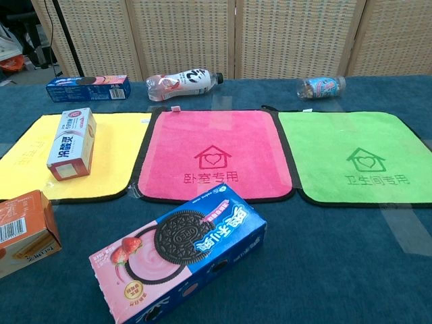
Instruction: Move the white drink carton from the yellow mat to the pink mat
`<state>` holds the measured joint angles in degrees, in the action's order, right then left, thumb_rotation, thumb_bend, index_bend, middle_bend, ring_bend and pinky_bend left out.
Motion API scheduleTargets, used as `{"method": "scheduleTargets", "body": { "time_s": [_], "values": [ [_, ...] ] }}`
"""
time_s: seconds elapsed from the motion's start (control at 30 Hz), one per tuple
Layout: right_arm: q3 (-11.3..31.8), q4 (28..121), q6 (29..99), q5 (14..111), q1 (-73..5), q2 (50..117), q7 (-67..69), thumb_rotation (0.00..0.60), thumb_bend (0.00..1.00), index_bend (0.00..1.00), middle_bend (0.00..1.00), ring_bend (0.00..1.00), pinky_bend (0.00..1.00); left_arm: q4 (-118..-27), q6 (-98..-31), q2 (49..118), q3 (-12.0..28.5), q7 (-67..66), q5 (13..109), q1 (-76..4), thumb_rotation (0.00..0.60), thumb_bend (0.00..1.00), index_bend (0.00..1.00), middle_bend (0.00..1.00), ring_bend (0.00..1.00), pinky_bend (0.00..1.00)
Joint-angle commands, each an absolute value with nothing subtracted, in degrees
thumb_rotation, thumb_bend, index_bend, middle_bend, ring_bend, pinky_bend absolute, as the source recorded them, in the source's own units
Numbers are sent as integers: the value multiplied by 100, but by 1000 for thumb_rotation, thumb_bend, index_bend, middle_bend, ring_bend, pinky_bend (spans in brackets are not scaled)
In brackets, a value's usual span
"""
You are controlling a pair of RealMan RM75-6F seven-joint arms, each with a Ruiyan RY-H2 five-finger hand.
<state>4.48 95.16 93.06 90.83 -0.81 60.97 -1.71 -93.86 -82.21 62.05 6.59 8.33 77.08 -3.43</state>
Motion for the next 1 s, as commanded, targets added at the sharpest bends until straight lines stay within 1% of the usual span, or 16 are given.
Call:
{"method": "scheduleTargets", "body": {
  "time_s": [0.03, 0.07, 0.1, 0.33, 0.37, 0.5, 0.53, 0.6, 0.73, 1.0],
  "values": [
    [460, 9519, 9273, 9049, -94, 6089, -151, 600, 0, 0, 0, 0, 0, -9314, -6710, 5788, 925, 2907, 7206, -852, 600, 0, 0, 0, 0, 0],
    [467, 9516, 9255, 9030, -101, 6082, -139, 600, 0, 0, 0, 0, 0, -9180, -6320, 5737, 991, 3501, 7219, -1007, 600, 0, 0, 0, 0, 0],
    [470, 9515, 9243, 9020, -106, 6077, -127, 600, 0, 0, 0, 0, 0, -9053, -6076, 5697, 1017, 3953, 7305, -1106, 600, 0, 0, 0, 0, 0],
    [471, 9527, 9147, 8962, -136, 6035, -41, 600, 0, 0, 0, 0, 0, -8519, -5209, 5775, 1215, 6353, 7723, -1588, 600, 0, 0, 0, 0, 0],
    [469, 9535, 9118, 8944, -142, 6018, -22, 600, 0, 0, 0, 0, 0, -8403, -5019, 5805, 1257, 6935, 7784, -1697, 600, 0, 0, 0, 0, 0],
    [485, 9545, 9070, 8889, -158, 5990, 30, 600, 0, 0, 0, 0, 0, -7873, -4358, 6122, 1348, 7804, 7703, -2119, 600, 10, 0, 0, 0, 0],
    [488, 9542, 9042, 8867, -168, 5987, 43, 600, 0, 0, 0, 0, 0, -7718, -4167, 6300, 1457, 8108, 7527, -2253, 600, 16, 0, 0, 0, 0],
    [493, 9535, 9002, 8842, -185, 5983, 52, 600, 0, 0, 0, 0, 0, -7461, -3921, 6532, 1558, 8310, 7349, -2432, 600, 29, 0, 0, 0, 0],
    [496, 9533, 8943, 8802, -207, 5983, 51, 600, 0, 0, 0, 0, 0, -7297, -3666, 6782, 1673, 8518, 7232, -2639, 600, 41, 0, 0, 0, 0],
    [519, 9520, 8840, 8699, -247, 5983, 37, 600, 0, 0, 0, 0, 0, -7197, -3343, 7236, 1811, 8222, 6976, -3027, 600, 43, 0, 0, 0, 0]
  ]
}}
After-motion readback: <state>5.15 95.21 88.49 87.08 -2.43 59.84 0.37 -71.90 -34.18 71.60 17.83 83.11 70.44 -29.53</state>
